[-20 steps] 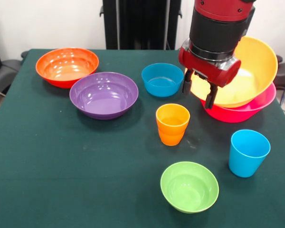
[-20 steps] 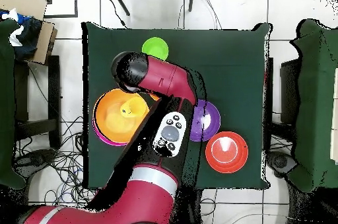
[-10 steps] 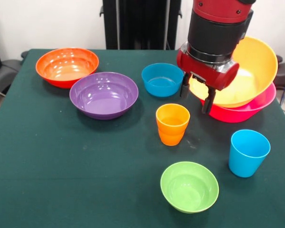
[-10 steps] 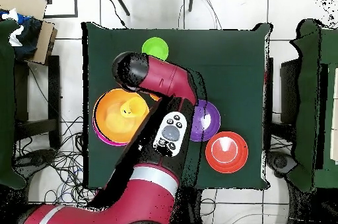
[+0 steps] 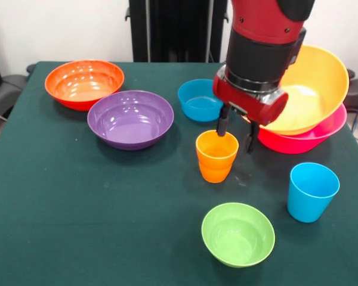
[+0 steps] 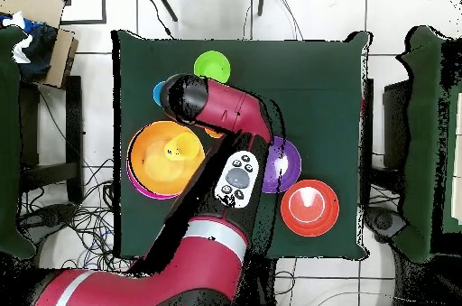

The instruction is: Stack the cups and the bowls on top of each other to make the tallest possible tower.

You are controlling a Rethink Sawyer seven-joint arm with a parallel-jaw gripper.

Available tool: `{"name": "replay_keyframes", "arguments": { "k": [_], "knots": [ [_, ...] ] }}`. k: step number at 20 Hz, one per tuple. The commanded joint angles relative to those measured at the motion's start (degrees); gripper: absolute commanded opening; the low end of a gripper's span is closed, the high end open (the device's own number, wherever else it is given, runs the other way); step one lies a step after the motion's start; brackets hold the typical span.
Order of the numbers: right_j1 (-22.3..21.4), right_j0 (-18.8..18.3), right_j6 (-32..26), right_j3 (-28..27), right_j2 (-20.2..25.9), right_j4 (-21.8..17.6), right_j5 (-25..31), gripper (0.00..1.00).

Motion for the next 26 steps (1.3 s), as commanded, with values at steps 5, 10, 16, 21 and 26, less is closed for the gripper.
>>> {"name": "replay_keyframes", "arguments": {
  "k": [5, 10, 16, 21, 26],
  "knots": [
    [3.1, -0.9, 2.8, 0.1, 4.5, -4.1, -5.6, 1.0],
    [3.1, -0.5, 3.0, 0.4, 4.3, -4.0, -5.9, 1.0],
    [3.0, -0.1, 3.3, 0.7, 4.0, -4.1, -5.9, 1.0],
    [3.7, -0.1, 3.5, 0.0, 3.8, -4.1, -6.2, 1.0],
    [5.8, -0.7, 3.1, -1.1, 4.4, -4.3, -8.7, 1.0]
  ]
}}
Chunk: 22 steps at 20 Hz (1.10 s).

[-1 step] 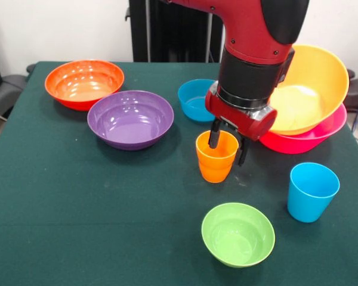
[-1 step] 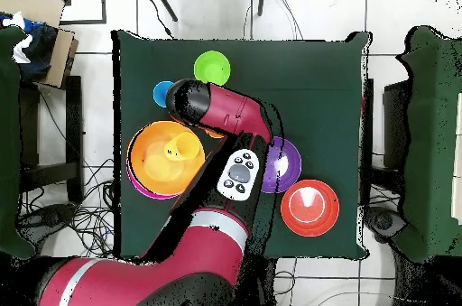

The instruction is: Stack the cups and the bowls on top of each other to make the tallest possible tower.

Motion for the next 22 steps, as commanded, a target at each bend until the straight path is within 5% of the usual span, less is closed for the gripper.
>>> {"name": "replay_keyframes", "arguments": {
  "k": [1, 8, 22],
  "knots": [
    [4.0, -0.7, 3.0, -1.4, 4.6, -4.3, -6.5, 1.0],
    [7.1, -1.1, 2.9, -3.4, 4.9, -4.0, -9.6, 1.0],
    [6.3, -0.9, 2.2, -2.4, 5.1, -3.8, -9.8, 1.0]
  ]
}}
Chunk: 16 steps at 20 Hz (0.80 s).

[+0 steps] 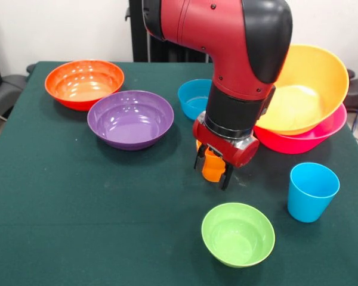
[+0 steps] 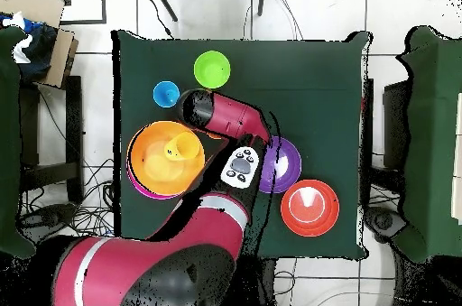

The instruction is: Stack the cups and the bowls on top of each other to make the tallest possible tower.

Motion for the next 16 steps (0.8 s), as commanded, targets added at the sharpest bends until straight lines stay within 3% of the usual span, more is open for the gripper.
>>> {"name": "replay_keyframes", "arguments": {
  "k": [1, 9, 16],
  "knots": [
    [-0.1, -0.3, 2.4, -1.0, 5.0, -3.8, -1.5, 1.0],
    [-6.0, 1.5, 3.5, 2.6, 3.1, -3.5, 5.8, 1.0],
    [-6.4, 1.4, 3.4, 3.6, 3.6, -3.7, 5.1, 1.0]
  ]
}}
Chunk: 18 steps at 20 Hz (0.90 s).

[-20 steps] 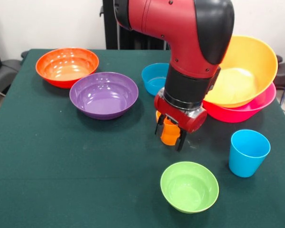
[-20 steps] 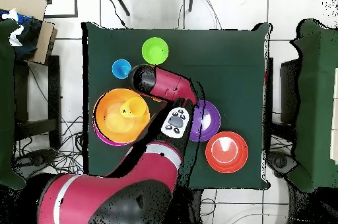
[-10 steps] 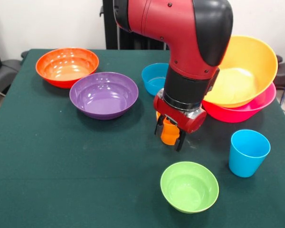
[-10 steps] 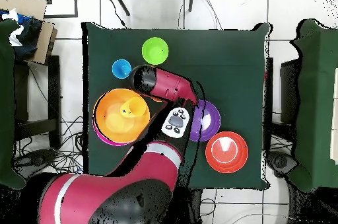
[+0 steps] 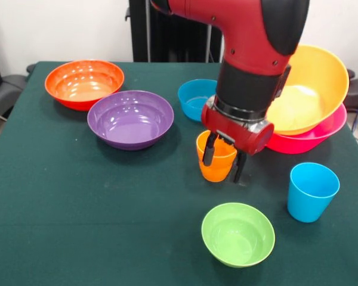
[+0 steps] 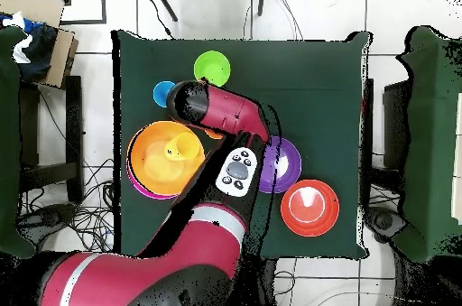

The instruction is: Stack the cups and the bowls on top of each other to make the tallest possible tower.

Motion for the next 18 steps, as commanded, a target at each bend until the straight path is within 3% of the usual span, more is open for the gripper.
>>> {"name": "replay_keyframes", "arguments": {
  "k": [1, 18],
  "knots": [
    [-1.5, 0.8, 3.5, 3.2, 3.7, -3.8, 5.2, 1.0],
    [0.4, 1.2, 4.0, 2.2, 3.9, -3.9, 3.9, 1.0]
  ]
}}
